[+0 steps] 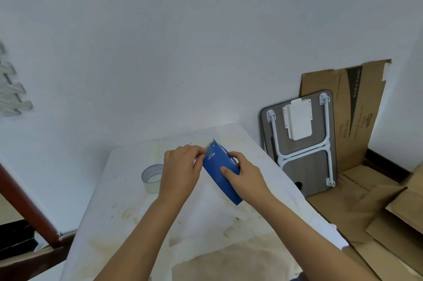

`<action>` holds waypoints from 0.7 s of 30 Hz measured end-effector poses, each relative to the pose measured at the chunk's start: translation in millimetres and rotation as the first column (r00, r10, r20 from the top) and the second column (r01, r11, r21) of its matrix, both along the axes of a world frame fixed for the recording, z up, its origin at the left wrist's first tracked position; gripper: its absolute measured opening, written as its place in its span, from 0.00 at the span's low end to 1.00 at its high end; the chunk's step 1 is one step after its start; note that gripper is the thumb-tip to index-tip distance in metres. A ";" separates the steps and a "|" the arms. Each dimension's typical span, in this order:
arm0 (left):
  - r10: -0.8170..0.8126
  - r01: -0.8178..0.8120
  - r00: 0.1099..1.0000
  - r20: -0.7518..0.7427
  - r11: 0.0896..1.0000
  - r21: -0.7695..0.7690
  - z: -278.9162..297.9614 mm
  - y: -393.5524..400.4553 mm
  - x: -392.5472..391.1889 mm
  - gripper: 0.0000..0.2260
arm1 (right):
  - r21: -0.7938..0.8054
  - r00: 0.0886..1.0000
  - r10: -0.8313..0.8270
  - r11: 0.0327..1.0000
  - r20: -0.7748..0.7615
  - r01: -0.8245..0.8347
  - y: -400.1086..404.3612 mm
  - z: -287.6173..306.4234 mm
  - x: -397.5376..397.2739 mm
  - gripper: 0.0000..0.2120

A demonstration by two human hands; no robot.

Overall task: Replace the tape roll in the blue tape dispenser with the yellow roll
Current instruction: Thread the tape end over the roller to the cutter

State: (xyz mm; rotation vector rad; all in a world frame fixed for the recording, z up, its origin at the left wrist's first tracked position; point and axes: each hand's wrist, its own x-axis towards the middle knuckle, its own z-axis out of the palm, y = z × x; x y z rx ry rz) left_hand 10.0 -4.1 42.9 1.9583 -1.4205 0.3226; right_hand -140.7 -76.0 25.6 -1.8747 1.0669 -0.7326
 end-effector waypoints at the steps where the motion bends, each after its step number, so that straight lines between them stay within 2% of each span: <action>1: 0.007 -0.007 1.000 0.000 1.000 -0.003 0.4 0.9 -0.1 0.05 | -0.014 1.000 -0.004 1.000 -0.009 0.004 -0.4 0.3 0.3 0.20; 4: 0.017 -0.016 1.000 -0.014 0.999 0.029 -5.0 2.8 0.4 0.08 | -0.071 1.000 -0.010 0.997 -0.026 0.008 0.4 1.3 2.5 0.21; 8: 0.092 -0.093 0.994 0.055 0.996 0.009 -2.3 11.7 2.6 0.05 | -0.177 0.997 -0.027 0.984 -0.070 0.014 4.1 0.3 3.1 0.20; 13: 0.156 -0.155 0.988 -0.012 0.985 0.069 -10.8 20.0 2.4 0.06 | -0.290 0.991 -0.048 0.957 -0.127 0.009 7.3 -10.8 6.5 0.18; 15: 0.143 -0.132 0.987 -0.079 0.983 0.124 -27.8 19.3 -4.4 0.05 | -0.345 0.985 -0.055 0.938 -0.161 -0.004 9.3 -14.8 13.0 0.16; 19: 0.157 -0.111 0.943 -0.292 0.979 0.170 -56.4 18.6 -1.7 0.09 | -0.457 0.943 -0.034 0.880 -0.331 -0.129 3.2 -23.2 29.8 0.16; 21: 0.170 -0.059 0.910 -0.379 0.956 0.286 -60.1 19.1 4.7 0.12 | -0.473 0.914 -0.025 0.862 -0.406 -0.186 -3.7 -28.5 39.8 0.17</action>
